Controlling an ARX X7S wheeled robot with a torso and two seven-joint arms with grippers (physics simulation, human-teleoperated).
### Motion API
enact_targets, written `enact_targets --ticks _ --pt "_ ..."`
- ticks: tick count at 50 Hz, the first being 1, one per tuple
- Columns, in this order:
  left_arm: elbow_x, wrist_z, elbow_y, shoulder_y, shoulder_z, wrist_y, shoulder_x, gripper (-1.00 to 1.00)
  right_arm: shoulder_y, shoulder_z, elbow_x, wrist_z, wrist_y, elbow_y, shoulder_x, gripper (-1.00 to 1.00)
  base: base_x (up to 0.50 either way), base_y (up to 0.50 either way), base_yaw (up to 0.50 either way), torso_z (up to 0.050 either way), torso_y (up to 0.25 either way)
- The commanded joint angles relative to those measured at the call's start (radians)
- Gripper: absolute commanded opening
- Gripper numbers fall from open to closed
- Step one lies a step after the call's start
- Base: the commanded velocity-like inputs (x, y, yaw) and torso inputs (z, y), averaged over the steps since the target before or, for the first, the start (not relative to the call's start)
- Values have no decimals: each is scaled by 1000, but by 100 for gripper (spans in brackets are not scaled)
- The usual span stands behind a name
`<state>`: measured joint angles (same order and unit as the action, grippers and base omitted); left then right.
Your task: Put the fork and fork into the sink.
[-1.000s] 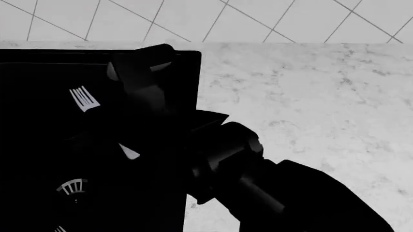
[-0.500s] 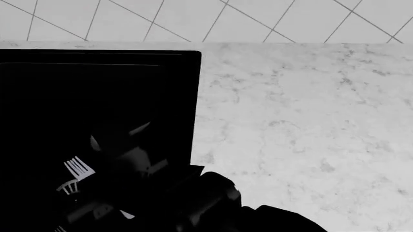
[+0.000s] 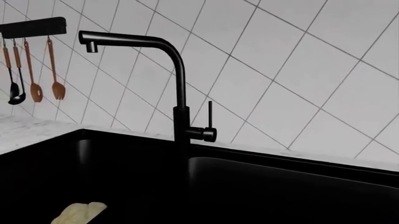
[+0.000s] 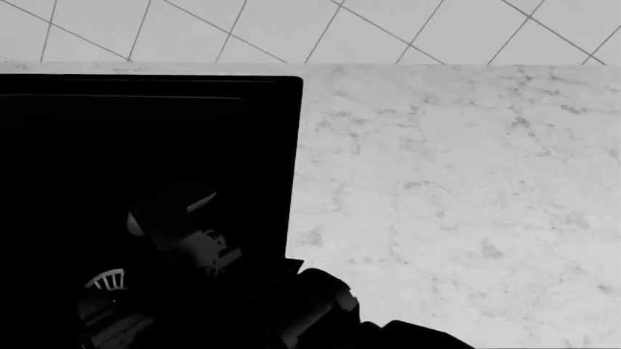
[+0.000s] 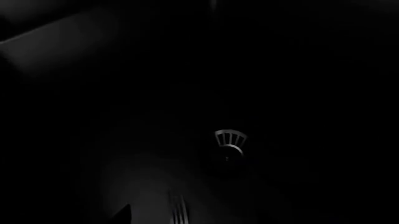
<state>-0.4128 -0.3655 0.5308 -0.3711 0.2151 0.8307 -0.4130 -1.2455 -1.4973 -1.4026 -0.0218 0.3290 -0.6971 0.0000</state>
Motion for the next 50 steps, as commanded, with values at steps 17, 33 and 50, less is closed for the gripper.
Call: enact_targets --ticks 17,33,50 --pt "-12 -11 25 -2 -1 19 -8 100 -244 -78 -249 -3 -121 -79 0 100 0 0 0 0 0" --pt "-14 -11 21 -2 -8 14 -11 100 -323 -43 -202 269 -186 314 348 100 0 0 -1 0 0" --pt "-11 -10 13 -2 -21 2 -13 100 -183 -42 -58 594 -355 976 848 100 0 0 0 0 0"
